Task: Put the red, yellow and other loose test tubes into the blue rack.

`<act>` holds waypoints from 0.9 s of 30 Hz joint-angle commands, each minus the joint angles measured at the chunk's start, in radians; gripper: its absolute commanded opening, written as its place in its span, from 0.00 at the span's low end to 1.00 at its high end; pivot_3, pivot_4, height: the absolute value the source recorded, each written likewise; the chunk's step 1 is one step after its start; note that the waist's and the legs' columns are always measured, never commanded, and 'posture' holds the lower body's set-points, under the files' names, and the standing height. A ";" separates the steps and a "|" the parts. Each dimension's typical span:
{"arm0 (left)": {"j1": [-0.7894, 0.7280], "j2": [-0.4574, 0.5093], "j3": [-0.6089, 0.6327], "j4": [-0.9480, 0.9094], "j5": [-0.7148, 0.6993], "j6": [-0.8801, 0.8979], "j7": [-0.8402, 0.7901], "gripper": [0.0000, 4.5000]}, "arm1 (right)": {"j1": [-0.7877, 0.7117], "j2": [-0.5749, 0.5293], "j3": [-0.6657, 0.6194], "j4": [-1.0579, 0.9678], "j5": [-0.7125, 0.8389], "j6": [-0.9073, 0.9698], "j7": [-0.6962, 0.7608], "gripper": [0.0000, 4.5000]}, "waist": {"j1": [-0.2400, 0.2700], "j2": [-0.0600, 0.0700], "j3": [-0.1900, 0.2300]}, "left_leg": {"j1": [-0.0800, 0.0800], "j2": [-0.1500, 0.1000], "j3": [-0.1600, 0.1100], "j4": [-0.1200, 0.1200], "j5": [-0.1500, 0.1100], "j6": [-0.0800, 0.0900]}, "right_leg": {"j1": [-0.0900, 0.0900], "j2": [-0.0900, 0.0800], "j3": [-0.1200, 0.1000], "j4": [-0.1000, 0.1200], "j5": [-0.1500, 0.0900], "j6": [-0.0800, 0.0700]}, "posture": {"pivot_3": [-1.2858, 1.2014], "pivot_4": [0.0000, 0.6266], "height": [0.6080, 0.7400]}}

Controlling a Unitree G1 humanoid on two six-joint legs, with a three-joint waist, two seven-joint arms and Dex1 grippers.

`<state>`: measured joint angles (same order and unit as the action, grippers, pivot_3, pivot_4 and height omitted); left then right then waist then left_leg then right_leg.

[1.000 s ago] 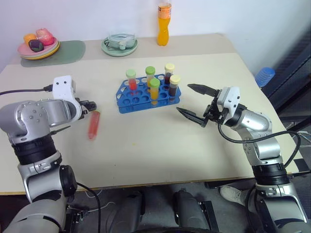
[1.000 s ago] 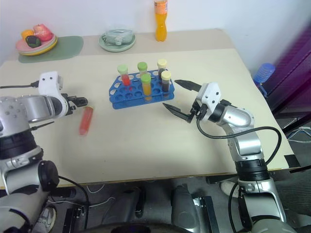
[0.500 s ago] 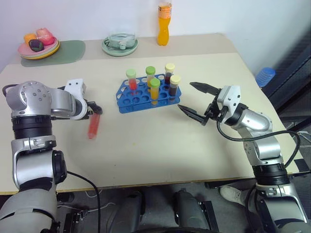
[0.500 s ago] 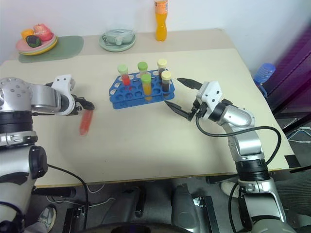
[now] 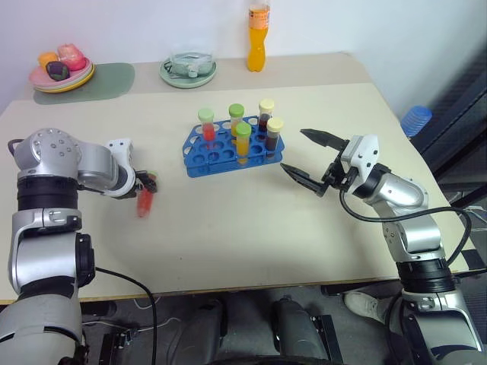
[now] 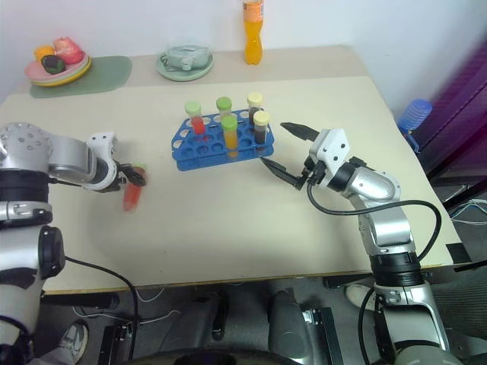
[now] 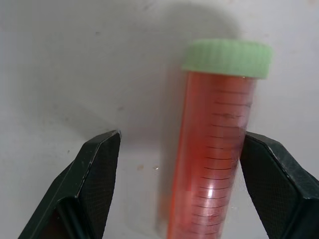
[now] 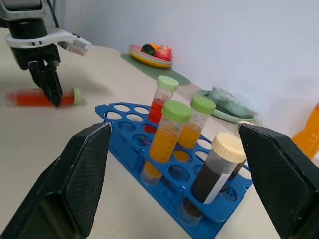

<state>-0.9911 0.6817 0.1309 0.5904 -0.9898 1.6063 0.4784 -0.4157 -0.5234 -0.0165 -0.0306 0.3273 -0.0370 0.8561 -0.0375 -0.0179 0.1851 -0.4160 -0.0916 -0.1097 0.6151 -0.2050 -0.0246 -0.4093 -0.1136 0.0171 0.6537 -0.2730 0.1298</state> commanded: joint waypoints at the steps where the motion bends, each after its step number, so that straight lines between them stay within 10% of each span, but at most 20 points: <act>1: -0.026 0.001 0.002 0.021 0.028 0.008 0.018 0.71 | -0.001 -0.005 -0.029 -0.028 0.006 -0.007 -0.012 0.94 | -0.002 0.000 0.000 | 0.000 0.000 0.000 0.000 0.000 0.000 | 0.000 0.000 0.000 0.000 0.000 0.000 | 0.52 0.24 1.00; 7: -0.030 -0.010 0.035 0.034 0.069 0.008 0.040 0.17 | 0.005 -0.006 -0.025 -0.024 0.002 -0.006 -0.014 0.94 | 0.000 0.000 0.000 | 0.000 0.000 0.000 0.000 0.000 0.000 | 0.000 0.000 0.000 0.000 0.000 0.000 | 0.52 0.24 1.00; 18: 0.261 0.052 0.186 -0.464 -0.025 -0.001 -0.070 0.17 | -0.020 0.006 -0.006 0.059 -0.018 -0.028 0.003 0.94 | -0.010 0.000 0.000 | 0.001 0.000 0.001 -0.001 0.000 0.000 | -0.002 0.000 0.004 0.002 0.000 0.000 | 0.52 0.24 1.00; 23: 0.491 -0.089 0.404 -0.845 -0.107 -0.451 -0.482 0.17 | -0.033 0.010 -0.005 0.091 -0.022 -0.033 0.011 0.94 | 0.006 0.000 0.000 | 0.001 0.001 0.001 0.000 0.000 -0.001 | -0.002 0.000 0.005 0.001 0.000 0.000 | 0.52 0.24 1.00; 27: 0.598 -0.087 0.325 -0.970 0.090 -0.745 -0.665 0.17 | -0.032 0.007 -0.008 0.097 -0.023 -0.026 0.013 0.94 | 0.023 0.000 -0.001 | -0.001 0.001 0.002 0.000 0.000 -0.001 | -0.001 0.000 0.004 -0.004 0.000 -0.001 | 0.52 0.24 1.00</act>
<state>-0.3948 0.5864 0.4559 -0.3400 -0.9586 0.9645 -0.1380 -0.4377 -0.5145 -0.0064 0.0823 0.2985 -0.0514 0.8676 -0.0148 -0.0178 0.1845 -0.4164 -0.0910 -0.1074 0.6149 -0.2046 -0.0259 -0.4096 -0.1137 0.0211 0.6499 -0.2725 0.1290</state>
